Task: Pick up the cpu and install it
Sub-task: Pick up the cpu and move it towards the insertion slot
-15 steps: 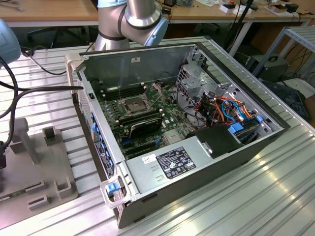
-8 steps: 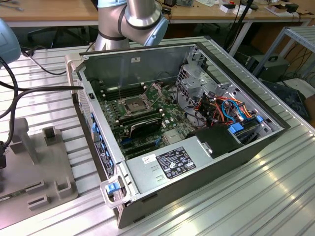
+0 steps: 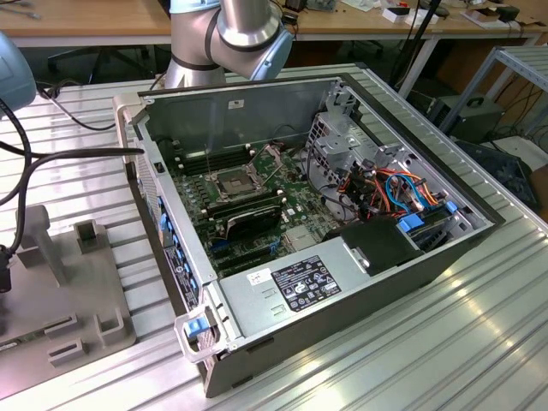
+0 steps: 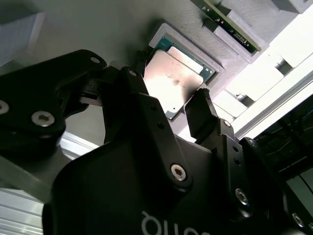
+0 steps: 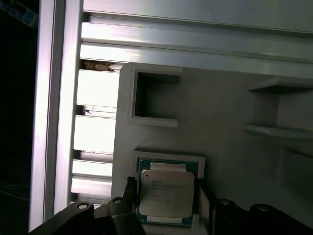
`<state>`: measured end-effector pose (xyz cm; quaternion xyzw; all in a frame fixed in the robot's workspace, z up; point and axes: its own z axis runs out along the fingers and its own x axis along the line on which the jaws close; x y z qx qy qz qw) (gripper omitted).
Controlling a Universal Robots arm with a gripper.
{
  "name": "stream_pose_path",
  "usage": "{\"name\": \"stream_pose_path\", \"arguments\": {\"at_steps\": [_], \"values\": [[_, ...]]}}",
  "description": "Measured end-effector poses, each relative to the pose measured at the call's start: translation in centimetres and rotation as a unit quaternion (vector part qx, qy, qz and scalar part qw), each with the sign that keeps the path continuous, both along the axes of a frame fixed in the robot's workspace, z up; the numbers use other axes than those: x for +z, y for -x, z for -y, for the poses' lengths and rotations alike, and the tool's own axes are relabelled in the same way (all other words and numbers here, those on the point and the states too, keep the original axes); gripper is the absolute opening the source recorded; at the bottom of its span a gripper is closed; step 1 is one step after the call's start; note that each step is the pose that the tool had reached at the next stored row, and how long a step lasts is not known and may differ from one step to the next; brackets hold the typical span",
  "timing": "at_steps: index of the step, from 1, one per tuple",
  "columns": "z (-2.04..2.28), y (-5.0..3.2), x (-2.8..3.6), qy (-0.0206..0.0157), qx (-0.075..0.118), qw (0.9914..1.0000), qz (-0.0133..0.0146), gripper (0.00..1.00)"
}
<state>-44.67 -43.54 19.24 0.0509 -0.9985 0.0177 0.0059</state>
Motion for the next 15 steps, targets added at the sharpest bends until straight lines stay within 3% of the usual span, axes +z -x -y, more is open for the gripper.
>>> {"name": "stream_pose_path", "arguments": {"at_steps": [15], "values": [[0.00,0.01,0.01,0.0001,0.004,0.99999,-0.0001,0.55]]}}
